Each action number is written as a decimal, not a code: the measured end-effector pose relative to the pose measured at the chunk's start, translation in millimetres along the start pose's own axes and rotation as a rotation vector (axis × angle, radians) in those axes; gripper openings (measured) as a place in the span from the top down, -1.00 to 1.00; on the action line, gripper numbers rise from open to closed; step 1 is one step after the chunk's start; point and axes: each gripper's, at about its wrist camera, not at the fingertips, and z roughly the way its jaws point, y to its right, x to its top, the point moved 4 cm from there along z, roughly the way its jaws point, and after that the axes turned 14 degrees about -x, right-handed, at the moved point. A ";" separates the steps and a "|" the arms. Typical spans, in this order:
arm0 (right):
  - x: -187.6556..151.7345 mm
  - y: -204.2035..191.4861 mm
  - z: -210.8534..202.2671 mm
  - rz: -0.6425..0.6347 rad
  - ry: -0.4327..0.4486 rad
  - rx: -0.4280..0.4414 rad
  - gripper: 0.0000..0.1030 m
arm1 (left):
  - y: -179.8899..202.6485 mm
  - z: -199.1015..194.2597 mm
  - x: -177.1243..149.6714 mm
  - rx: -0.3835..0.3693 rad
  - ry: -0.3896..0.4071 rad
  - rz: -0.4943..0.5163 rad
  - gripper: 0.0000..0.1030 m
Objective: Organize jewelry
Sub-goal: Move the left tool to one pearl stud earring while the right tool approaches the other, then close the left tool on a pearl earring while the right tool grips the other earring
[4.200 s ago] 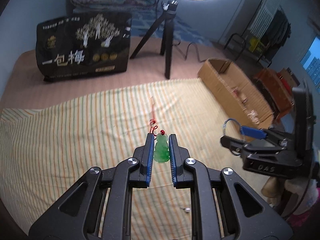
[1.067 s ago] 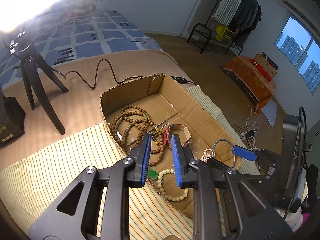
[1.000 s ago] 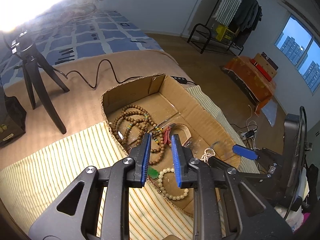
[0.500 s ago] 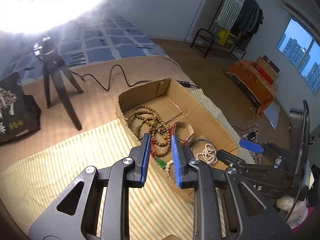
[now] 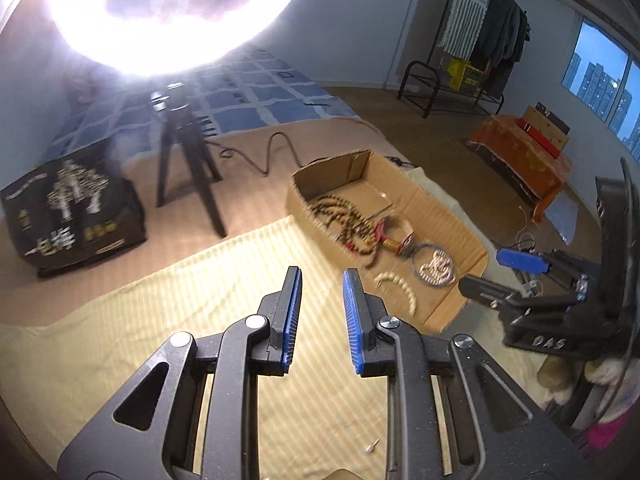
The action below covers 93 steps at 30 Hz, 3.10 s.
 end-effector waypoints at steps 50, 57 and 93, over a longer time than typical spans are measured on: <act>-155.7 -110.8 16.3 -0.388 0.003 0.155 0.00 | -45.5 -1.2 -201.1 0.014 -0.207 -0.032 0.61; -153.0 -114.1 18.4 -0.389 0.002 0.158 0.22 | -45.0 0.5 -200.7 0.014 -0.210 -0.021 0.61; -111.7 -82.4 -21.3 -0.253 0.089 0.225 0.85 | -36.0 -30.6 -177.4 -0.016 -0.099 -0.046 0.83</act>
